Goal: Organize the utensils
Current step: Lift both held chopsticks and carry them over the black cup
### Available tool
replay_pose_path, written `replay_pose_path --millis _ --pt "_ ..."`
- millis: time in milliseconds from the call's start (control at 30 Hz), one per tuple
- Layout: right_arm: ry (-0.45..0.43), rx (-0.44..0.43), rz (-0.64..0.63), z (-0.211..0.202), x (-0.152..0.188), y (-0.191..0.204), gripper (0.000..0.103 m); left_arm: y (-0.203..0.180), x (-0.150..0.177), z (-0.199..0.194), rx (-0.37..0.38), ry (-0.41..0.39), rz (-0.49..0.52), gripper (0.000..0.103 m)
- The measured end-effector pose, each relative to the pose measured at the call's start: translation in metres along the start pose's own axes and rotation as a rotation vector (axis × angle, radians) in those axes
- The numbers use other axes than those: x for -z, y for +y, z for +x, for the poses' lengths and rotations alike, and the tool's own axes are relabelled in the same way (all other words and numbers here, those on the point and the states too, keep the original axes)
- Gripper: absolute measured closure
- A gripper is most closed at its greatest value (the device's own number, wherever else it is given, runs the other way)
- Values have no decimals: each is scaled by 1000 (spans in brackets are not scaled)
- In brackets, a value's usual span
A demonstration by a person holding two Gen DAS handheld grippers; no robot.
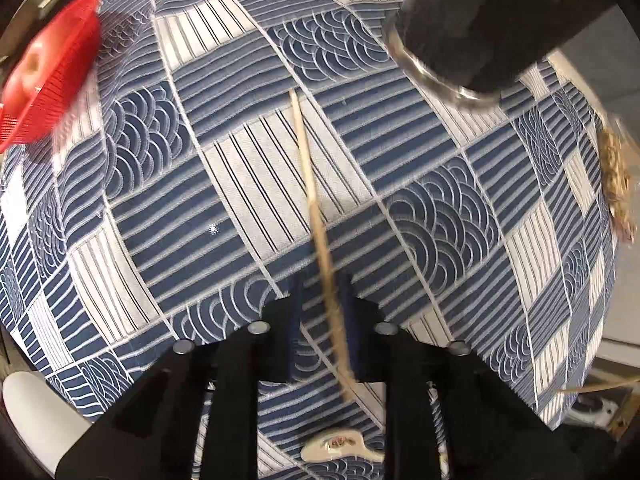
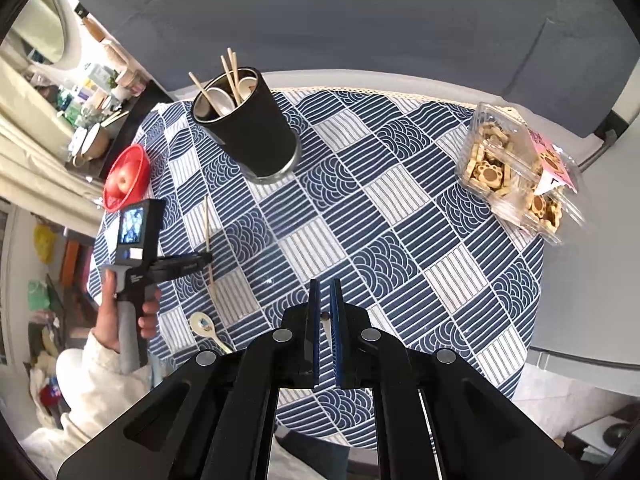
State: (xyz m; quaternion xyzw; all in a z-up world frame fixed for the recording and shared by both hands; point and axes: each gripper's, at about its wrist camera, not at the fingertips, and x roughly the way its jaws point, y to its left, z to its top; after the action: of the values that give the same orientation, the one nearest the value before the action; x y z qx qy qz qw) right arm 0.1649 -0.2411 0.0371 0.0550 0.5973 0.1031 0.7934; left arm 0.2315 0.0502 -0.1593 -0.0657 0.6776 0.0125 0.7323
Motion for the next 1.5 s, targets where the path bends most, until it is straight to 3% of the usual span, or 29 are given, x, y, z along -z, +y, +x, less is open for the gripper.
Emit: replay_pose_path --millis 67,433,700,867,1067,1300,1500 --pt "-1 -3 -6 4 3 -4 98 2 2 0 -6 -15 -16 98" --pt "-27 -50 -34 -1 15 -18 98 28 9 -6 89 -18 -116 98" --pt "-107 -76 -102 -33 4 -16 98 22 28 -36 141 -106 -139 98" --pt "-196 -77 -135 -52 2 -8 98 20 38 -64 120 -176 -135 98" --pt "-275 -65 -197 -72 -4 14 99 10 33 -97 79 -254 -143 98" --pt "-302 -111 -287 -88 -25 40 99 3 25 -140 124 -333 -135 98" --pt "-323 -112 -327 -98 -49 58 99 1 2 -163 178 -346 -127 98"
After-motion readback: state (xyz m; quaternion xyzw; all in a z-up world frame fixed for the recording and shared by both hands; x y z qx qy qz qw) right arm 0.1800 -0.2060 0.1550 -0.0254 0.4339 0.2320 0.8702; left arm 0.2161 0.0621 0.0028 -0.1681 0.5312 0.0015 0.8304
